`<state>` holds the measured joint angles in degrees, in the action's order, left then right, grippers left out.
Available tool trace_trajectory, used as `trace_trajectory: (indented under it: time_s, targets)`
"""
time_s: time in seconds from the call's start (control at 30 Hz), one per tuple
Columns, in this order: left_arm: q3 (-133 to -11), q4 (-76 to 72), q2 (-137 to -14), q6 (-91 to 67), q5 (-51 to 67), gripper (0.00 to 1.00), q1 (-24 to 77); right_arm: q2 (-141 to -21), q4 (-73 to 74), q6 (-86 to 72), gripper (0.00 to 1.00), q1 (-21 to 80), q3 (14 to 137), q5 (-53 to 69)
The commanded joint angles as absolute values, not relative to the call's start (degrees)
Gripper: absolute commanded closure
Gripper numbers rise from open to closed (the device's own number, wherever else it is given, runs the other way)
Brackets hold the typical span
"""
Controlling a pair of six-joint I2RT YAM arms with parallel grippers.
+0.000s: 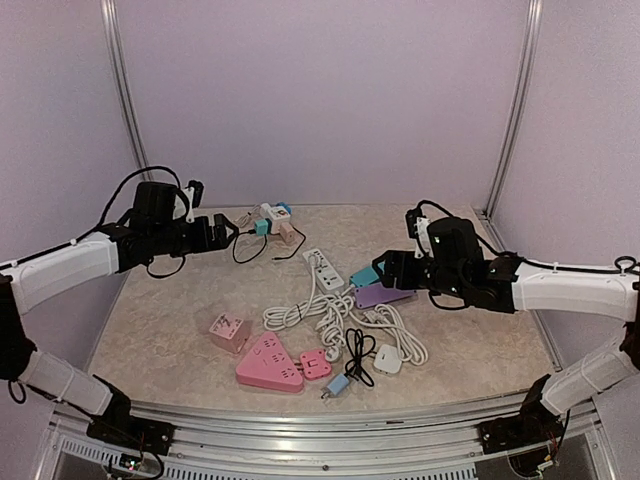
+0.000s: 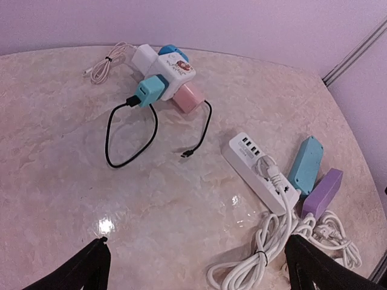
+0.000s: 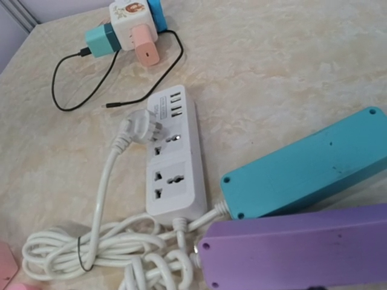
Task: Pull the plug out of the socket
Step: Pick up the socket from the center of the board.
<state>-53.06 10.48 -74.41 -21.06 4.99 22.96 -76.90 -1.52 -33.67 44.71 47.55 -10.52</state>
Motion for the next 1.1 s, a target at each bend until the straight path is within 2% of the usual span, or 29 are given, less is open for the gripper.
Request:
trace_trajectory:
  time_s: [0.0, 0.13, 0.3, 0.4, 0.63, 1.07]
  targets:
    - [-60.36, 4.07, -82.00, -16.02, 13.34, 0.03, 18.14, -74.32, -0.35, -33.49, 0.20, 44.13, 45.95, -10.82]
    - [-67.02, 1.24, -89.88, -10.49, 10.86, 0.04, 16.47, -73.33, -0.58, -33.72, 0.19, 44.17, 45.12, -11.07]
    - [-75.81, -1.93, -99.86, -11.36, 18.99, 0.08, 12.29, -73.73, -1.03, -34.02, 0.20, 44.12, 45.38, -10.60]
    - [-81.18, -1.38, -105.12, -10.27, 22.00, 0.08, 11.29, -74.32, -0.90, -33.58, 0.23, 44.14, 45.89, -10.22]
    - [-91.83, 0.65, -118.77, -8.34, 27.71, 0.12, 10.03, -75.63, -0.35, -33.91, 0.23, 44.12, 46.84, -10.11]
    - [-103.47, 4.28, -133.08, -8.62, 30.68, 0.16, 10.73, -76.34, -0.76, -34.87, 0.26, 44.12, 47.64, -8.97]
